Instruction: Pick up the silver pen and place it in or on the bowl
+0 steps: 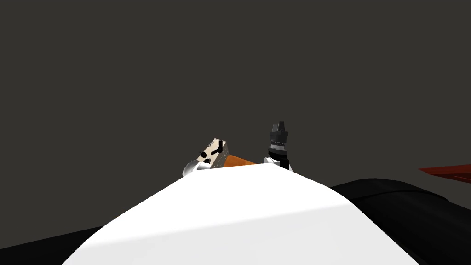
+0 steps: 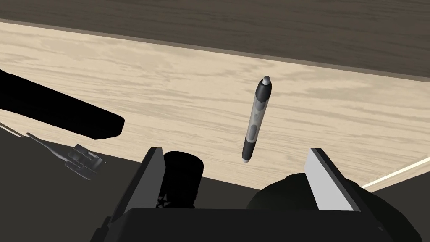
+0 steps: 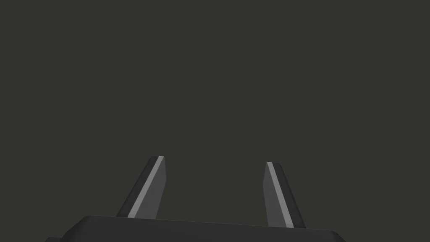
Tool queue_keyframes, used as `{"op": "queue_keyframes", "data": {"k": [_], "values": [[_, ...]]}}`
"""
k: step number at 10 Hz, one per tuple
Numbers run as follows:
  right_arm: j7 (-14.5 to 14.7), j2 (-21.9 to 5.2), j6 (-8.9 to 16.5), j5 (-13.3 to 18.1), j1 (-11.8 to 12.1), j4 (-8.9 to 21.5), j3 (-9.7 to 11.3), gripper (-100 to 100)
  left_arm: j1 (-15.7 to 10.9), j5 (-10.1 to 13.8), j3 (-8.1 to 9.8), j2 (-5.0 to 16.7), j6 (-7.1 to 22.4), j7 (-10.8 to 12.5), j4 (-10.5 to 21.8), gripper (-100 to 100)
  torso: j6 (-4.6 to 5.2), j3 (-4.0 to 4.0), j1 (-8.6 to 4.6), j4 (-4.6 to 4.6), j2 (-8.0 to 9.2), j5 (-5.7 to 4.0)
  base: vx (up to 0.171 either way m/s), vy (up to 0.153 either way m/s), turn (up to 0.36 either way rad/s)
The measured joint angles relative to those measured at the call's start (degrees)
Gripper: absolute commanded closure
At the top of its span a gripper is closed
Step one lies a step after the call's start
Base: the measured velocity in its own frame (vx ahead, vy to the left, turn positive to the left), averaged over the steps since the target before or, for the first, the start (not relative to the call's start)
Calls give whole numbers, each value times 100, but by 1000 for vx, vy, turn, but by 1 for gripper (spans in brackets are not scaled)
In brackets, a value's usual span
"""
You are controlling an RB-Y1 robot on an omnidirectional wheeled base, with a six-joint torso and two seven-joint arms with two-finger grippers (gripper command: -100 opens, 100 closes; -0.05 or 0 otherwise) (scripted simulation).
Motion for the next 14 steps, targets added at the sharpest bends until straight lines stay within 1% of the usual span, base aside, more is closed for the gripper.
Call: {"op": "queue_keyframes", "data": {"k": [1, 2, 3, 4, 5, 7, 10, 12, 14], "values": [[0, 0, 0, 0, 0, 0, 0, 0, -59, -49, 14, 26, 114, -22, 159, -100, 0, 0, -1, 0, 0, 0, 43, -22, -44], [0, 0, 0, 0, 0, 0, 0, 0, -44, -72, 19, 58, 248, -57, 176, -100, -1, 2, -2, 0, 4, -1, 35, -17, -27], [0, 0, 0, 0, 0, 0, 0, 0, -114, -95, 29, 82, 351, -82, 289, -100, 0, 3, -1, 1, 6, 0, 15, -6, -5], [0, 0, 0, 0, 0, 0, 0, 0, -124, -97, 30, 84, 370, -86, 306, 0, -1, 7, 2, 2, 13, 0, 0, 0, 0], [0, 0, 0, 0, 0, 0, 0, 0, -123, -97, 30, 84, 368, -85, 304, -100, -1, 10, 4, 3, 18, 1, -18, -12, -105], [0, 0, 0, 0, -1, 0, 0, 0, -264, -24, 125, 174, 193, -63, 619, -100, 1, 19, -3, 7, 33, -1, -39, -22, -116], [0, 0, 0, 0, -1, 0, 0, 0, -406, 43, 220, 259, -14, -35, 1024, -100, -2, 18, 1, 6, 31, 0, -25, -16, -90], [0, 0, 0, 0, -1, 0, 0, 0, -630, 116, 329, 363, -267, 8, 1485, -100, 1, 19, -2, 7, 34, -1, -33, -22, -109], [0, 0, 0, 0, -1, 0, 0, 0, -765, 137, 399, 410, -426, 49, 1882, -100, 0, 19, -2, 7, 34, 0, -38, -27, -135]]}}
